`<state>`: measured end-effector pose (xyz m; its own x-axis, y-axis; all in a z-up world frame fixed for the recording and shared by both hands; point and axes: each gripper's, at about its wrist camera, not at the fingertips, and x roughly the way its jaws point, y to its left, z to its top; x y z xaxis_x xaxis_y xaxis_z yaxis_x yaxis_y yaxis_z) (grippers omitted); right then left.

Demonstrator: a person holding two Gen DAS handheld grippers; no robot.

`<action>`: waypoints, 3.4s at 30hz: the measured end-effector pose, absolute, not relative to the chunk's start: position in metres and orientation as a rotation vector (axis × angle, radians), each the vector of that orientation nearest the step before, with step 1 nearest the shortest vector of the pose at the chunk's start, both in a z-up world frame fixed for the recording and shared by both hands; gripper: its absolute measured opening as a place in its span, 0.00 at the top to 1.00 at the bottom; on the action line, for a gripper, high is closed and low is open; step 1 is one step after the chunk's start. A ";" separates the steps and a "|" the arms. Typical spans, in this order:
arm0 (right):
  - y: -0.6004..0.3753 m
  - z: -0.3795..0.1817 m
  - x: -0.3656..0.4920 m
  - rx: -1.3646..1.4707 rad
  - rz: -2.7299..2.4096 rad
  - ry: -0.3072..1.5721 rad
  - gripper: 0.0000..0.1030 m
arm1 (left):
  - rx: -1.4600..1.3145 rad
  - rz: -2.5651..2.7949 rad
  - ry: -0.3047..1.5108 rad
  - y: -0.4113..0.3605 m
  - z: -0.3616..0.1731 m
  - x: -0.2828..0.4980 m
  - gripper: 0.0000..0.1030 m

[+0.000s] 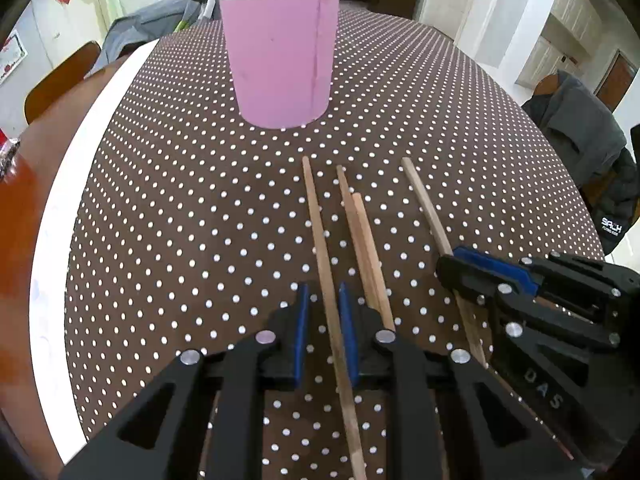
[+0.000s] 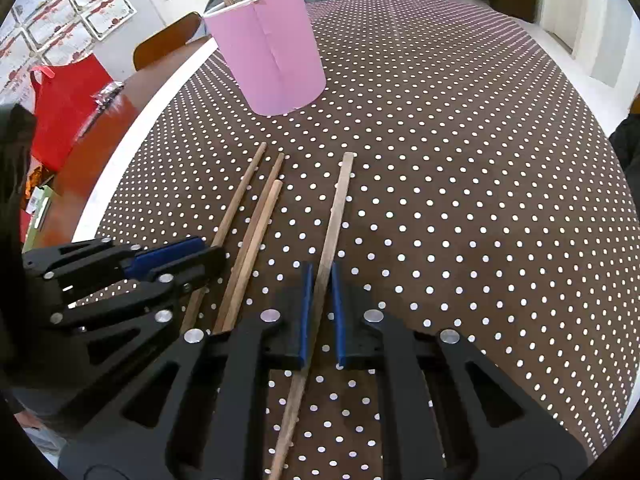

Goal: Organize utensils
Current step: 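Close the left tool on a stick while the right tool grasps another, then lift both sticks and lower them into the pink cup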

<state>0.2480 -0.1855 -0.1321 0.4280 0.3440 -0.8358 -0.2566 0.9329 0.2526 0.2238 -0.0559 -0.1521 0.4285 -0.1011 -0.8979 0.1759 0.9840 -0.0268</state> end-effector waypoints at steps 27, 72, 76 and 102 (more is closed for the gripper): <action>-0.210 -0.029 0.207 0.210 0.530 0.690 0.94 | -0.133 -0.320 0.558 -0.032 -0.034 0.203 0.94; -0.174 0.009 0.334 0.293 0.349 -0.024 0.94 | -0.254 -0.131 -0.036 0.008 -0.024 0.335 0.94; -0.170 0.004 0.331 0.279 0.366 0.010 0.94 | -0.242 -0.143 -0.011 0.008 -0.027 0.331 0.94; -0.163 -0.022 0.301 0.224 0.381 0.163 0.93 | -0.094 0.007 0.187 0.018 -0.007 0.277 0.65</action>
